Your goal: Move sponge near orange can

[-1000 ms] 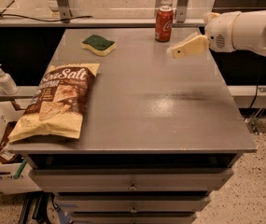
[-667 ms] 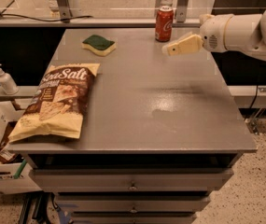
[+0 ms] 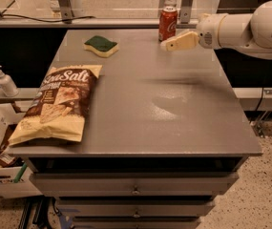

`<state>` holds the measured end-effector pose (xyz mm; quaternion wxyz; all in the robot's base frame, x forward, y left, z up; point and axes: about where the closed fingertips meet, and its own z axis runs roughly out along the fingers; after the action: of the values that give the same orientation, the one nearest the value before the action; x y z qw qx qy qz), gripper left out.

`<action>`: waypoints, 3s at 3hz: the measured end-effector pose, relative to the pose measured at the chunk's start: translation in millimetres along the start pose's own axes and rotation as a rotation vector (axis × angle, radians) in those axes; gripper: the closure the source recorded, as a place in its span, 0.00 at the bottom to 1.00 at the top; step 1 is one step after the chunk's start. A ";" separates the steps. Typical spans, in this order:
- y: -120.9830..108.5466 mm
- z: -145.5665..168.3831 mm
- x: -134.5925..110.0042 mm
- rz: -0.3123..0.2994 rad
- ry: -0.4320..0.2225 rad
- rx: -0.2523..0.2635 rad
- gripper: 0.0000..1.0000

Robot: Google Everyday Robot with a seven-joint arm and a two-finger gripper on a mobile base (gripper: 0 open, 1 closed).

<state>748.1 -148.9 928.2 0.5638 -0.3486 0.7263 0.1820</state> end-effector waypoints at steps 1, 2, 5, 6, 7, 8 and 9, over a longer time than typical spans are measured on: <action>10.0 11.6 3.3 0.017 0.015 -0.033 0.00; 23.6 31.0 -0.7 0.023 0.002 -0.077 0.00; 55.0 93.4 -15.6 0.015 -0.047 -0.197 0.00; 61.3 119.4 -19.9 0.049 -0.080 -0.192 0.00; 63.7 142.5 -22.4 0.090 -0.096 -0.136 0.00; 53.3 168.0 -24.5 0.145 -0.116 -0.037 0.00; 57.2 173.9 -23.6 0.151 -0.107 -0.040 0.00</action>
Offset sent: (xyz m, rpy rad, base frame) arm 0.0091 0.0582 -0.0131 0.0450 0.0430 0.1066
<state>830.7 12.1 891.4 0.5793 -0.2938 0.7156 0.2570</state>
